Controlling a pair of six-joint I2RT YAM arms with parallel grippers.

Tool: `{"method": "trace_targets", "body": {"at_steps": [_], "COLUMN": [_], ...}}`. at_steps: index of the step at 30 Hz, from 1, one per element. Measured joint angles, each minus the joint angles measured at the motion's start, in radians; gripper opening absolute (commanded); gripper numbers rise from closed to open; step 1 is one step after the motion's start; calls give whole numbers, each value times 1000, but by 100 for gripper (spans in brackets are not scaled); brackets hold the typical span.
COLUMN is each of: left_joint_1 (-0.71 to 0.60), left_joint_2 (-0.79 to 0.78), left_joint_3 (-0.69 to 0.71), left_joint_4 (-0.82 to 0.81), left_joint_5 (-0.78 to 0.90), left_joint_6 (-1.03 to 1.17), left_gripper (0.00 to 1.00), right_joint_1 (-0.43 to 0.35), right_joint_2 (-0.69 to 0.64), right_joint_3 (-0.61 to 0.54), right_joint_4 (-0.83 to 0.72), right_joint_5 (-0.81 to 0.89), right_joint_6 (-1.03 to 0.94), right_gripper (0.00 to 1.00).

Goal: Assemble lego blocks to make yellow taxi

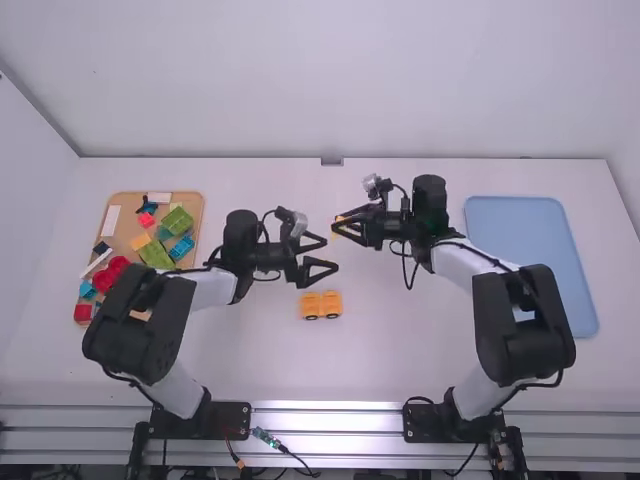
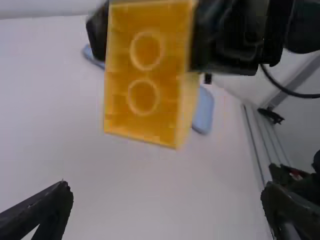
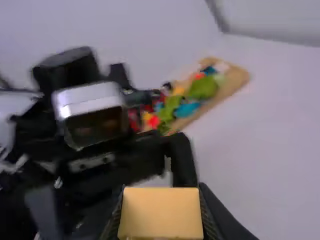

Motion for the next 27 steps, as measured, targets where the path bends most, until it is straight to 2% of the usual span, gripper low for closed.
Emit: {"method": "trace_targets", "body": {"at_steps": [2,4,7,12,15,20,27], "left_joint_1": [29,46,78,82,80,81,81], "left_joint_2": [-8,-20,-72,-100,-101,-102,-102], "left_joint_3": [0,0,30,177,277,395,457], "left_joint_4": [-82,-142,-419,-806,-945,-1019,-1077], "left_joint_5": [-8,-13,-43,-224,-334,-527,-736], "left_joint_6": [48,84,188,327,389,392,348], "left_gripper": [99,99,99,99,99,99,99], "right_joint_1": [0,0,5,58,117,218,303], "right_joint_2": [0,-1,-9,-30,-33,-17,119], "right_joint_3": [40,74,182,319,354,357,357], "right_joint_4": [-218,-350,-678,-1010,-1120,-1260,-1311], "right_joint_5": [98,154,322,640,821,1022,1163], "right_joint_6": [-92,-155,-326,-489,-542,-658,-748], "right_gripper": [0,0,0,0,0,0,0]}}
